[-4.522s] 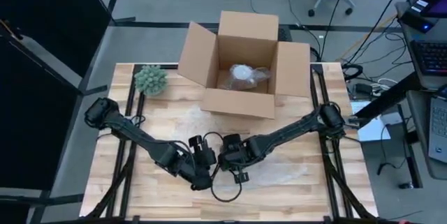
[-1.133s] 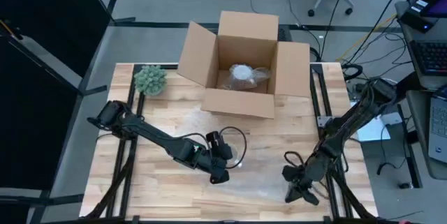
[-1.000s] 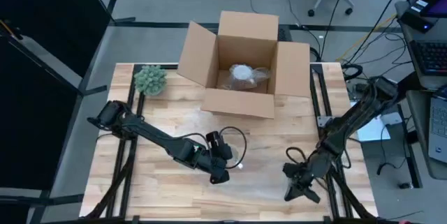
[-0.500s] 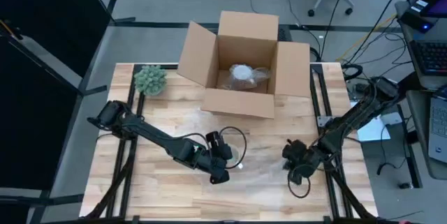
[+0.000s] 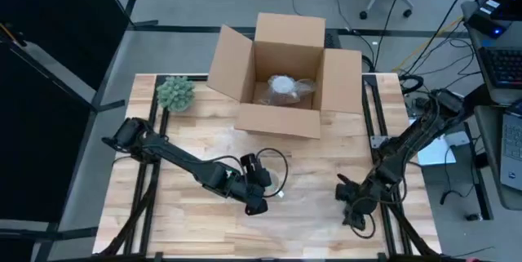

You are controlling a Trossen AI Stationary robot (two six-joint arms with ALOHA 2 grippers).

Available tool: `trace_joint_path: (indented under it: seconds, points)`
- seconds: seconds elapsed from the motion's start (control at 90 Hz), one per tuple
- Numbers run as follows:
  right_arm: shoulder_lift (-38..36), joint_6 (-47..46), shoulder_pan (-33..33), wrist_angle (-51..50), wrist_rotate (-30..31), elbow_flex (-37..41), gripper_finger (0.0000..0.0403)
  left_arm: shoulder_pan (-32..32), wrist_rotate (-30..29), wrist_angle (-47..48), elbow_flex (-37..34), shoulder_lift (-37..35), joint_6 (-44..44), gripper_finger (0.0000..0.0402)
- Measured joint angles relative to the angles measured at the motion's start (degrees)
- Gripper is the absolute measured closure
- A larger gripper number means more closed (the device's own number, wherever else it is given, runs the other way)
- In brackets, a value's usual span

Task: Wrap mug
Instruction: Wrap the orange mug with bubble wrap

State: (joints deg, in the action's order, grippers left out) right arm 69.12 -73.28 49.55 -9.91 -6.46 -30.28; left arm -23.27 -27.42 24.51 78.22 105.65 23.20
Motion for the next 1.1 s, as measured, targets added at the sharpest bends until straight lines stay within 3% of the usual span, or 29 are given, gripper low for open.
trace_joint_path:
  seconds: [0.111,0.422,0.656,0.8,0.978,1.1]
  points:
    - [0.0,-3.3,2.4,-0.4,-0.4,0.0,0.0195,0.0,0.0,0.0,0.0,0.0,0.0,0.0402]
    - [7.0,-10.9,12.0,0.3,7.8,0.0,0.0195,-0.1,0.0,0.0,0.0,0.0,0.0,0.0402]
    - [13.0,-11.4,11.6,4.2,11.2,-0.1,0.0195,-0.1,0.0,-0.1,0.0,0.0,0.0,0.0402]
    - [14.3,-6.3,10.5,6.3,12.1,-0.2,0.0198,-0.1,0.0,-0.1,0.0,0.0,0.1,0.0402]
    - [14.5,3.2,9.3,9.6,14.5,0.0,0.0255,-0.1,0.0,-0.1,0.0,0.0,0.2,0.0402]
    - [14.3,6.7,8.2,12.2,10.2,-0.7,0.0327,-0.1,0.0,-0.1,0.0,0.0,0.2,0.0402]
